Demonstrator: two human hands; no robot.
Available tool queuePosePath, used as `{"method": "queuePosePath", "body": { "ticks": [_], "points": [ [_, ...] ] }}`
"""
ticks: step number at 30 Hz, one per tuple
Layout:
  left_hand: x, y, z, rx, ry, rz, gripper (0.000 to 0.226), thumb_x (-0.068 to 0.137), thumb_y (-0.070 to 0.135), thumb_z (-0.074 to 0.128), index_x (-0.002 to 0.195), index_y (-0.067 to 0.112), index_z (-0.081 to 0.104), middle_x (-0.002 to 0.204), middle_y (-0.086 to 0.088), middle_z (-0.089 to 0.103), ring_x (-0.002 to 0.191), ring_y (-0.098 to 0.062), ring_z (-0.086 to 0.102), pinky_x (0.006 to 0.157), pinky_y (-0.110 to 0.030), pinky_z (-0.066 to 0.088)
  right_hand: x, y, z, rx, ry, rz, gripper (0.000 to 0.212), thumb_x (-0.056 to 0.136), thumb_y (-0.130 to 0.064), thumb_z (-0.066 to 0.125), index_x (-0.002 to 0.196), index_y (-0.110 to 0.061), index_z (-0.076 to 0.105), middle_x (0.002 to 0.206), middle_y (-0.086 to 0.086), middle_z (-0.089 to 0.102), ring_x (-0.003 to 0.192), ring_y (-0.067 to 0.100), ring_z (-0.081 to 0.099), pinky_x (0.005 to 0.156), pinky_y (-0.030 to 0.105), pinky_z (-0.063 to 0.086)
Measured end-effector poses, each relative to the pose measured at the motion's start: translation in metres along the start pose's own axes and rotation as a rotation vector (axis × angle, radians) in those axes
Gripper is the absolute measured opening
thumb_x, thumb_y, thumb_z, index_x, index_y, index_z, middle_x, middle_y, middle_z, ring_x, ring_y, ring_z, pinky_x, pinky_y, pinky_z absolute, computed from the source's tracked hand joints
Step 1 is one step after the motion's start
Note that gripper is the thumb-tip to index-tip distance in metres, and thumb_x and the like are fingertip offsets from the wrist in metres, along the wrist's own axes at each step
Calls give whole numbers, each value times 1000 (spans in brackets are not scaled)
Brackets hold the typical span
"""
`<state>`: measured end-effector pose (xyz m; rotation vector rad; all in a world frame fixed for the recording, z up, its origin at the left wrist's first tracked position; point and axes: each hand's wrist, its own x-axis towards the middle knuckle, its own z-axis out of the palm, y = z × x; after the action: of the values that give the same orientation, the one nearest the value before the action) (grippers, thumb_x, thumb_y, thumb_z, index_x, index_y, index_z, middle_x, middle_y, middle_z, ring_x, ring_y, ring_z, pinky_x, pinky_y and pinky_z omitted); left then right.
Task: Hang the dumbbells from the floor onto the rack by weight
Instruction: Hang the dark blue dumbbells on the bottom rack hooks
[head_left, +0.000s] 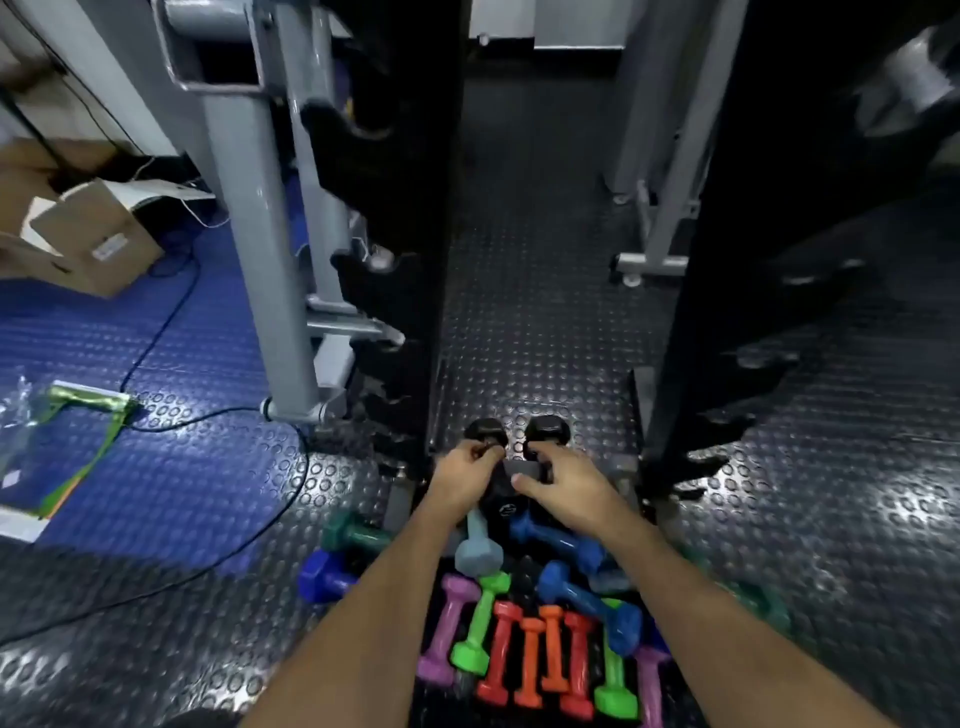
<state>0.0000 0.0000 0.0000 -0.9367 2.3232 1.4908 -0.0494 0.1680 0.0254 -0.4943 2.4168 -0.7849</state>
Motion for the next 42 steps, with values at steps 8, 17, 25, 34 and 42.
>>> {"method": "queuePosePath", "body": {
  "ticks": [8,17,25,34,42],
  "points": [
    [91,-81,55,-113,30,-149,50,92,53,58,109,8,72,110,-13,72,106,-29,66,96,-40,51,68,49,83,28,-27,46,58,89,-44,71,142,-29,55,130,4,58,120,24,60,94,32,47],
    [155,-100,81,-245,115,-326,51,95,45,53,112,1,70,110,-19,73,104,-35,69,84,-36,52,109,84,141,35,38,141,79,80,-53,76,147,-24,47,142,6,51,130,27,54,105,36,46],
    [166,-93,93,-111,169,-361,38,92,15,55,125,-1,65,127,-22,68,119,-38,64,101,-39,53,126,88,179,-65,40,229,86,73,-58,76,139,-21,36,128,12,51,118,36,57,94,44,52],
    [173,-107,91,-398,84,-381,23,89,12,63,109,1,68,97,-14,72,91,-30,68,76,-33,58,129,84,188,-1,167,258,92,65,-60,80,135,-19,38,124,11,55,114,35,61,88,39,52],
    [175,-111,62,-622,-88,-433,21,99,9,58,115,-2,66,75,-8,62,65,-19,59,52,-29,47,142,62,169,-54,254,140,80,59,-59,85,116,-15,48,113,6,59,103,30,63,73,30,43]
  ]
}}
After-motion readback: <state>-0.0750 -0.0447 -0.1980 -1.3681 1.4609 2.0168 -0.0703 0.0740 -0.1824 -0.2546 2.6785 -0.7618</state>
